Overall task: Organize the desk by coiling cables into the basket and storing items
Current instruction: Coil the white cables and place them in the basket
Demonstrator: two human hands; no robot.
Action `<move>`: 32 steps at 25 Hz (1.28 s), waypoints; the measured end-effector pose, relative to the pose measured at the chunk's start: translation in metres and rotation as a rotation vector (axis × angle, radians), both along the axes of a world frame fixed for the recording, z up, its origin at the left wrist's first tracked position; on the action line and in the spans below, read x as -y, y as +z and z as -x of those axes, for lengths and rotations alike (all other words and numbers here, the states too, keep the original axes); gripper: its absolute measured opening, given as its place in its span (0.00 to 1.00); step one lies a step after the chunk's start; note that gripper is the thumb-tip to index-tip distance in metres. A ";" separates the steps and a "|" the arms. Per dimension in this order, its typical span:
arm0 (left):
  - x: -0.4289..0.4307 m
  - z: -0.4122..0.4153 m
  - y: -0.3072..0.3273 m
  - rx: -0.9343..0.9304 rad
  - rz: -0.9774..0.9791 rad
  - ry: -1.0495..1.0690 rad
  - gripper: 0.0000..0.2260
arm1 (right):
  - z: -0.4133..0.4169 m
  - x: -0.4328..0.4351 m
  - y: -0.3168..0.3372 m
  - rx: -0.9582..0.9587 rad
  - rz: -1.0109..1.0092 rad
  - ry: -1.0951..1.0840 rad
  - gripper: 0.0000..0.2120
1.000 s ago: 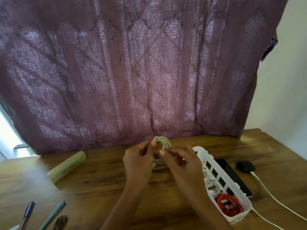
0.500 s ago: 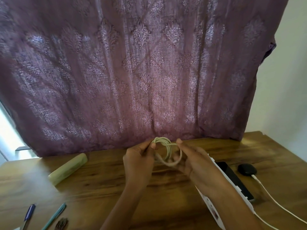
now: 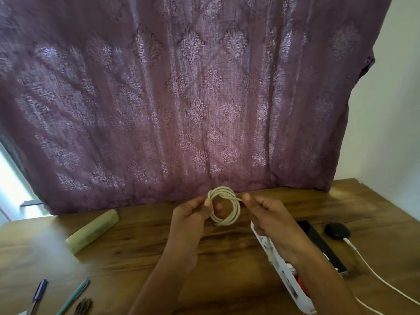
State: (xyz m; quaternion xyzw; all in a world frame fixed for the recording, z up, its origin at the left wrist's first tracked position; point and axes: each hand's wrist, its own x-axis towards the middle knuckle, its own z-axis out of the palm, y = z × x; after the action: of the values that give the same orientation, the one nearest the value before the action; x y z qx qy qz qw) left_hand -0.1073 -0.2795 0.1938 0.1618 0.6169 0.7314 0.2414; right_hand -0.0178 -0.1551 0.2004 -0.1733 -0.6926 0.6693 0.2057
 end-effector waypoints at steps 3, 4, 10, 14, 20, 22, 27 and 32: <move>0.000 0.004 -0.006 -0.032 0.089 -0.101 0.09 | 0.000 -0.003 -0.003 -0.002 -0.005 -0.029 0.14; -0.001 0.007 -0.007 -0.123 0.132 -0.103 0.13 | 0.000 -0.004 -0.004 -0.008 -0.064 -0.036 0.14; -0.005 0.011 0.010 -0.670 0.315 -0.197 0.13 | 0.005 -0.008 -0.008 -0.066 -0.340 0.014 0.12; -0.004 0.011 0.011 -0.806 0.395 -0.212 0.08 | 0.009 -0.015 -0.010 -0.106 -0.341 -0.006 0.09; -0.006 0.004 0.002 -0.756 0.340 -0.036 0.08 | 0.010 -0.018 -0.021 -0.114 -0.581 -0.307 0.10; -0.006 0.001 -0.001 -0.720 0.323 0.014 0.12 | 0.009 -0.015 -0.024 -0.059 -0.543 -0.266 0.08; -0.006 -0.003 -0.004 -0.656 0.276 0.090 0.10 | -0.001 0.003 -0.021 0.015 -0.118 -0.080 0.21; -0.006 -0.004 -0.006 -0.635 0.283 0.079 0.11 | 0.000 0.005 -0.025 -0.043 0.067 -0.020 0.10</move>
State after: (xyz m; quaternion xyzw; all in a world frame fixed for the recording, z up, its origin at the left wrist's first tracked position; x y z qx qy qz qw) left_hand -0.1030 -0.2736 0.1882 0.3220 0.7622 0.5608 0.0291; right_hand -0.0177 -0.1599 0.1756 -0.1726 -0.6634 0.6936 0.2213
